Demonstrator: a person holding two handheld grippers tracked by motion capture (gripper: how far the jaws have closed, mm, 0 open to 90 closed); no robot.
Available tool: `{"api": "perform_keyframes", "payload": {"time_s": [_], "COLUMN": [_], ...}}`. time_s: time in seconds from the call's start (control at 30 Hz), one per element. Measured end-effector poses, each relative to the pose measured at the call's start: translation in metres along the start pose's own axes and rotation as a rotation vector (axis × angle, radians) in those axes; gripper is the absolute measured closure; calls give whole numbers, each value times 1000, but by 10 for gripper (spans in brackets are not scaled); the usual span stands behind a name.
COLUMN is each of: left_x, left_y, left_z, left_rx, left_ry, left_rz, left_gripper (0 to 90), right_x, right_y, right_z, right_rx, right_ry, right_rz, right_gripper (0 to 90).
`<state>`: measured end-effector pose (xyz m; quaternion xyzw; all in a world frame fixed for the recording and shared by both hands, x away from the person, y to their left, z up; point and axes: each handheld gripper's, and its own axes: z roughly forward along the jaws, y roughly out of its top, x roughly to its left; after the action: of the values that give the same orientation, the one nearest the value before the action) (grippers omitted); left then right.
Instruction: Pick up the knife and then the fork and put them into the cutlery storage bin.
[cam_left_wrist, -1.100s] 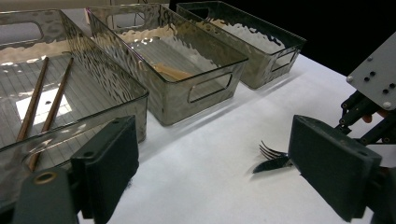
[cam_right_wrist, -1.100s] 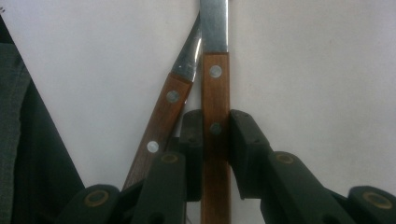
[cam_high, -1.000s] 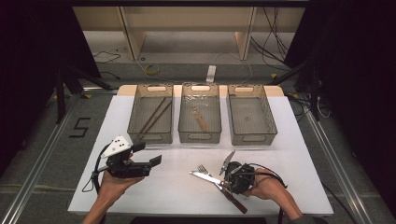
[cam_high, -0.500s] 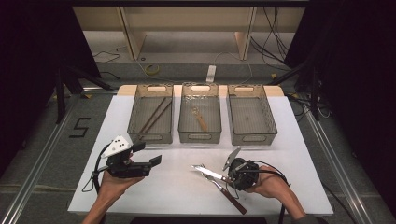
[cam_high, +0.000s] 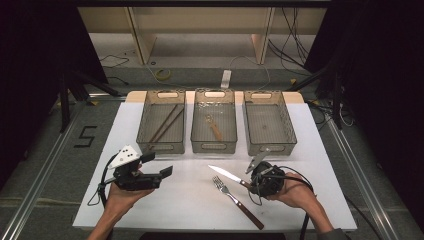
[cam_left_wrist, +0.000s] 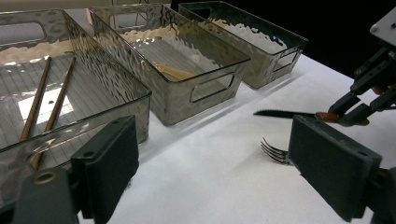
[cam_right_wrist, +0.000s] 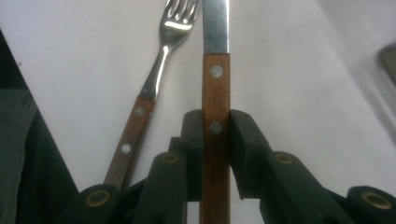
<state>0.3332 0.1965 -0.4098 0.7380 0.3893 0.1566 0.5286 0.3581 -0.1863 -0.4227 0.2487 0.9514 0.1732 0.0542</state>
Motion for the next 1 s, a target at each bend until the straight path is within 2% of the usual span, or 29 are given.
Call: {"api": "perform_keyframes", "payload": {"time_s": [0.27, 0.43, 0.8, 1.0], "left_x": [0, 0, 0, 0], "left_y": [0, 0, 0, 0], "left_z": [0, 0, 0, 0], "left_rx": [-6, -7, -7, -5], "left_ry": [-5, -4, -2, -3], "left_rz": [-8, -9, -9, -9], "left_gripper": [155, 155, 154, 154], "right_x": [-22, -36, -64, -73], "right_y": [-2, 1, 7, 12], "right_z": [-13, -21, -33, -35], "right_rx": [-91, -137, -220, -234], "right_ry": [-7, -45, -101, -119], "right_rz": [96, 154, 231, 257], "right_gripper": [770, 770, 770, 770]}}
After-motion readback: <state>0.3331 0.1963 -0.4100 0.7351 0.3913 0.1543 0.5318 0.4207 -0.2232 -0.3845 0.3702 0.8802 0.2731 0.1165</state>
